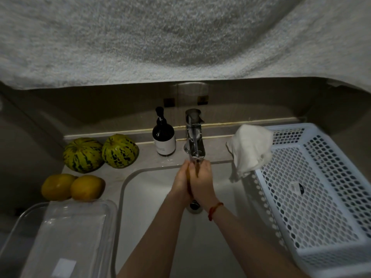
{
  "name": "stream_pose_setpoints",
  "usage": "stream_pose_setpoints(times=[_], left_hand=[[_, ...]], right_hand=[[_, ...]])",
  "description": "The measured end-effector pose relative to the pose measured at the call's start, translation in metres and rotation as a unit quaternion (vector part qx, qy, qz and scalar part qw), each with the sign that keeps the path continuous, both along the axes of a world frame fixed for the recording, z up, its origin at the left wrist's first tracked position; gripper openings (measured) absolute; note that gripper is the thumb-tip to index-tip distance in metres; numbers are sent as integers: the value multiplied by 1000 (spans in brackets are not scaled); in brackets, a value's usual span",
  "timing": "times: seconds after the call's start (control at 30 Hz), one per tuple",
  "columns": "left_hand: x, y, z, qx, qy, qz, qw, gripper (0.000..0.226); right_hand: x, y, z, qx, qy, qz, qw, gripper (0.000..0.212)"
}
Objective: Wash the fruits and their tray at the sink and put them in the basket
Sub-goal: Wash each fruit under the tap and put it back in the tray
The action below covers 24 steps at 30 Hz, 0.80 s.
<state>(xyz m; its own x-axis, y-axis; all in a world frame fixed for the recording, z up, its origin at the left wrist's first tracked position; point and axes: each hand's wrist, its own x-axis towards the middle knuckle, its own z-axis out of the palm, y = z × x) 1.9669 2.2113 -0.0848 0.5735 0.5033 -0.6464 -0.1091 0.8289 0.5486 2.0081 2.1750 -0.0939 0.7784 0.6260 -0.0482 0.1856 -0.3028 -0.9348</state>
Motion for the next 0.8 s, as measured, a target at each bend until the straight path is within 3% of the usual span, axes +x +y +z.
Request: stream_pose_setpoints(times=[0.13, 0.17, 0.23, 0.3, 0.37, 0.43, 0.53, 0.6, 0.7, 0.8], left_hand=[[3, 12, 16, -36, 86, -52, 994, 37], [6, 13, 16, 2, 126, -41, 991, 29], [11, 9, 12, 171, 204, -15, 964, 14], [11, 0, 10, 233, 155, -2, 960, 18], [8, -6, 9, 201, 76, 12, 977, 18], [4, -6, 6, 195, 58, 14, 979, 20], [2, -6, 3, 166, 36, 13, 985, 32], [1, -6, 5, 113, 11, 32, 993, 36], [0, -4, 13, -16, -5, 16, 1000, 44], [-1, 1, 18, -53, 5, 4, 999, 40]], right_hand=[[4, -7, -2, 19, 49, 49, 997, 22], [4, -8, -1, 29, 78, 43, 996, 20], [3, -8, 0, 49, 127, 2, 991, 16], [4, -1, 2, 60, 166, -63, 982, 17], [9, 6, 4, 30, 209, -112, 971, 11], [16, 9, 2, -37, 223, -101, 969, 10], [22, 5, 1, -122, 140, -35, 982, 22], [18, 3, 0, -105, 65, -32, 992, 26], [4, 2, 0, -32, 26, -33, 999, 27], [1, -2, 0, -11, -15, 22, 1000, 24]])
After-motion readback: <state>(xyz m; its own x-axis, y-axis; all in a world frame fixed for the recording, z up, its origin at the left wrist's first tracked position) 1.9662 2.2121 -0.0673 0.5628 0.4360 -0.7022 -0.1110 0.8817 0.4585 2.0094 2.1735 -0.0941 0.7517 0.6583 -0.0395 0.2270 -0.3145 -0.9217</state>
